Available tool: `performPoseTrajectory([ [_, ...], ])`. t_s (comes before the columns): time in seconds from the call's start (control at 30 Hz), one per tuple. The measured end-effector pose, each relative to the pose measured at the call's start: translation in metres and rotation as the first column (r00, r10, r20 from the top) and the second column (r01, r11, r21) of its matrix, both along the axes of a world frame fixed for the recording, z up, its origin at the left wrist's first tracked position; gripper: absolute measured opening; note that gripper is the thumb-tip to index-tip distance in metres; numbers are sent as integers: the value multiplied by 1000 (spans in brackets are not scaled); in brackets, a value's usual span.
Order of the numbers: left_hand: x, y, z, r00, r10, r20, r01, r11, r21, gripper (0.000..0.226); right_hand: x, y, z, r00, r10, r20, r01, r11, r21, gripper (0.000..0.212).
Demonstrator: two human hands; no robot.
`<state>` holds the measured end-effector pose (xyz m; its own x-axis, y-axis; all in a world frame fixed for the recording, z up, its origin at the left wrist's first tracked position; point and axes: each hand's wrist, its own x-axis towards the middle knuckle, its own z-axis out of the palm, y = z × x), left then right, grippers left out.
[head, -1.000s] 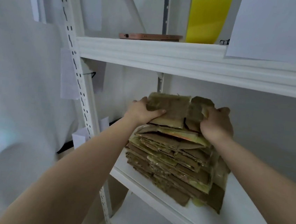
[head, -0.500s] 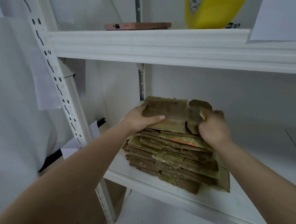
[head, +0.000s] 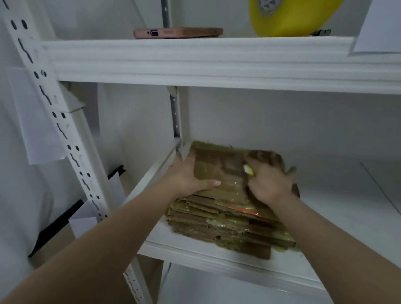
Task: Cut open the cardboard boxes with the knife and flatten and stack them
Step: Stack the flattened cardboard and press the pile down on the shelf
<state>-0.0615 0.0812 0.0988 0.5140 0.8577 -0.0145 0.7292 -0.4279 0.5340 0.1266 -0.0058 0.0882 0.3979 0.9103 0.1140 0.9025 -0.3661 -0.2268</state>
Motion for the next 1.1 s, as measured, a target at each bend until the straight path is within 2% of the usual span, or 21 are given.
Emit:
performPoseTrajectory([
  [0.07, 7, 3, 12, 988, 18, -156, -4, 996, 88, 129, -4, -2, -17, 1000, -8, -22, 8, 1000, 3, 55],
  [0.1, 14, 3, 19, 983, 7, -182, 26, 984, 177, 122, -4, -2, -20, 1000, -12, -23, 12, 1000, 15, 55],
  [0.17, 34, 4, 24, 988, -60, -140, 101, 948, 302, 96, 1, -2, -20, 999, -15, -48, 15, 1000, 11, 56],
  [0.23, 49, 7, 9, 983, -103, -152, 151, 925, 349, 72, 7, -2, -23, 996, -15, -90, 17, 1000, 20, 56],
  [0.3, 51, 7, -24, 949, -95, -301, 203, 913, 353, 63, 9, -2, -27, 991, -7, -135, 14, 999, 46, 53],
  [0.4, 45, 13, -54, 935, -77, -347, 191, 932, 307, 62, 10, 3, -34, 990, 0, -141, 6, 999, 41, 52],
  [0.53, 51, 26, -52, 926, -108, -362, 211, 942, 259, 65, 18, 16, -37, 980, -45, -194, 56, 997, 52, 48],
  [0.67, 46, 20, -67, 941, -73, -332, 173, 944, 281, 63, 10, 15, -46, 995, -29, -98, 30, 999, 13, 56],
  [0.9, 46, 24, -74, 946, -64, -318, 170, 932, 320, 64, 11, 15, -53, 997, -33, -76, 36, 999, 32, 57],
  [1.1, 41, 16, -69, 964, -67, -256, 160, 919, 360, 72, 8, 8, -54, 994, -18, -110, 36, 986, 165, 49],
])
